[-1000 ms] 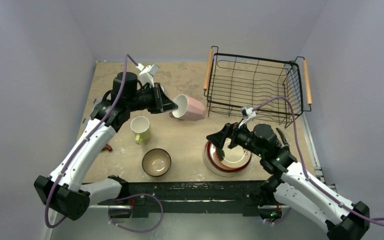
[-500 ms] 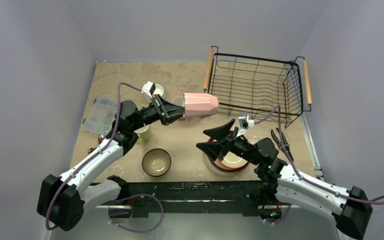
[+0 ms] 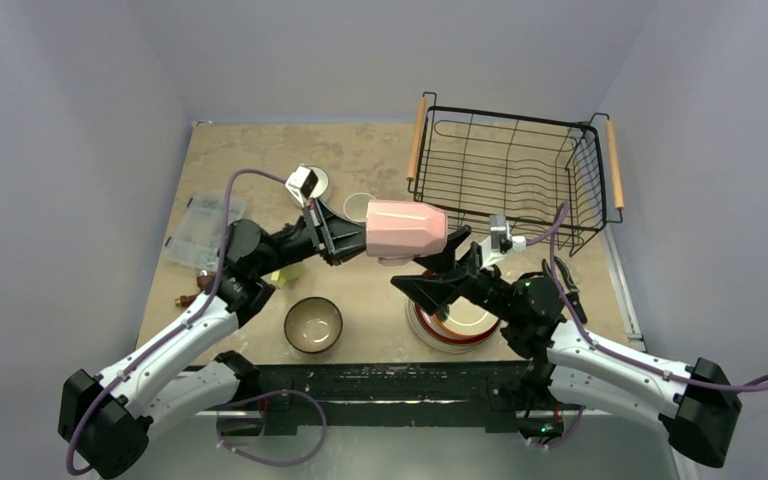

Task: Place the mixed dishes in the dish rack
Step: Turn the cup upside down in the dish rack.

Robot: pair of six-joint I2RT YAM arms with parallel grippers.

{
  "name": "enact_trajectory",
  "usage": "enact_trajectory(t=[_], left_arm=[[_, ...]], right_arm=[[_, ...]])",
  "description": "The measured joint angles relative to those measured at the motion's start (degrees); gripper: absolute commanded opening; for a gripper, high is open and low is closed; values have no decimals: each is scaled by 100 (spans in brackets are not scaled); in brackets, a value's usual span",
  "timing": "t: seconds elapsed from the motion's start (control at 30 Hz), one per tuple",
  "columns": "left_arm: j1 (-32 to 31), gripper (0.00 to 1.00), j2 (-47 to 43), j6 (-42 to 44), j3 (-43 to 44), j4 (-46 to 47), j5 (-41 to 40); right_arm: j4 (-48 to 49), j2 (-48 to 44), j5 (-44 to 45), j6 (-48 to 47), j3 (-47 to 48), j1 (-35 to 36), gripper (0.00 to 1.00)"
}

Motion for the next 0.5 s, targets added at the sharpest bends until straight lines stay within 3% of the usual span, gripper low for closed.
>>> enact_trajectory(t=[0.1,0.5], left_arm=[[-63,0,2,4,-7,-55,-50],[-254,0,-79,7,-74,-278,-208]], right_arm=[[173,17,-122,31,127,28,65],[752,546,-238,328,299,136,48]])
